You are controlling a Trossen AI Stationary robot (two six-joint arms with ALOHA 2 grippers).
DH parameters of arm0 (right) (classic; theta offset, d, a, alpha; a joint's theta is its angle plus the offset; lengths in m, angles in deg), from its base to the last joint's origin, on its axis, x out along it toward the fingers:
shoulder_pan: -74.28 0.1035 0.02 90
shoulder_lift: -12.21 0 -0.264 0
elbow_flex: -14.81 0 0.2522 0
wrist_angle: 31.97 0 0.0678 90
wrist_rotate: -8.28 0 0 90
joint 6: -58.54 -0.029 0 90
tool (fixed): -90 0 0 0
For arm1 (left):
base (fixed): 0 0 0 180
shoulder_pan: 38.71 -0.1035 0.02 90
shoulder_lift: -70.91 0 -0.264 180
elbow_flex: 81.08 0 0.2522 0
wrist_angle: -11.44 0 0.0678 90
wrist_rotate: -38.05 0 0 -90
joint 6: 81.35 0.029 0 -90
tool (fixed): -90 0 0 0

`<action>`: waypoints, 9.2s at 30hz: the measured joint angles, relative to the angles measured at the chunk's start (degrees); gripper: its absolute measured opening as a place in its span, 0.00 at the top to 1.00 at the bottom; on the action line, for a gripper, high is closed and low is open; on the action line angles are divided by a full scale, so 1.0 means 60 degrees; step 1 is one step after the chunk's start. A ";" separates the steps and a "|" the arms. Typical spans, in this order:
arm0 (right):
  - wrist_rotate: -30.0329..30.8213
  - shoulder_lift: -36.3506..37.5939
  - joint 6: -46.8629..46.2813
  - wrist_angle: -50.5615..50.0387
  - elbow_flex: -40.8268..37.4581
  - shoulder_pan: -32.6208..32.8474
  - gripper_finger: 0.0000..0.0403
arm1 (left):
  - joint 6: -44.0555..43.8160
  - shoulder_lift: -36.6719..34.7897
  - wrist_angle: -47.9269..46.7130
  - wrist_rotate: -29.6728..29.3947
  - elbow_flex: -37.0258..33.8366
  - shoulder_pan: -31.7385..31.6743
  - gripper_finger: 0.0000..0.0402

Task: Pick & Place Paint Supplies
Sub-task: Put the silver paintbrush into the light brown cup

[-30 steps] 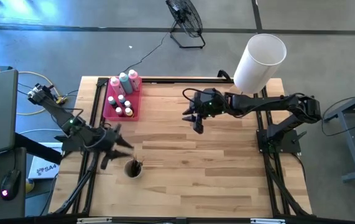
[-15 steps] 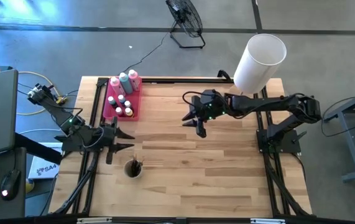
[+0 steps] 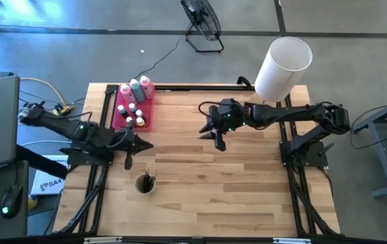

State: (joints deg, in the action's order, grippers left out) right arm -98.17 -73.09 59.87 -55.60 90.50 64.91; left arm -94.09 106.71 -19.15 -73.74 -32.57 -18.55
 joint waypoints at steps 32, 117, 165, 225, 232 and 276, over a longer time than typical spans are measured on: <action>0.0559 0.0000 -0.0425 -0.0815 0.0000 -0.0004 0.73 | 0.1591 0.1609 0.1166 0.3640 0.0004 -0.4047 1.00; 0.0654 0.6698 -0.0714 0.6285 -0.7822 -0.1625 1.00 | 0.3018 0.6712 0.4294 0.3862 0.2055 -0.6847 0.99; 0.0637 0.6692 -0.1021 0.5807 -0.7960 -0.1960 1.00 | 0.0340 1.1072 0.1746 0.2652 0.5672 -0.8079 1.00; 0.0588 0.6688 -0.1738 0.5622 -0.7956 -0.1963 1.00 | -0.2119 1.3962 -0.2068 0.2132 0.9894 -0.9384 1.00; 0.0853 0.6688 -0.2457 0.5606 -0.7956 -0.1967 1.00 | -0.1076 1.3958 -0.2690 0.2307 0.9898 -0.9469 1.00; 0.2408 0.6706 -0.3495 0.5920 -0.7956 -0.2343 1.00 | -0.3610 1.4100 -0.2780 0.1374 0.9888 -0.9610 1.00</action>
State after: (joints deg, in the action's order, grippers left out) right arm -83.72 -32.85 38.90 -20.08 42.77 50.86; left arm -115.75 191.31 -35.83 -65.50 26.75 -76.21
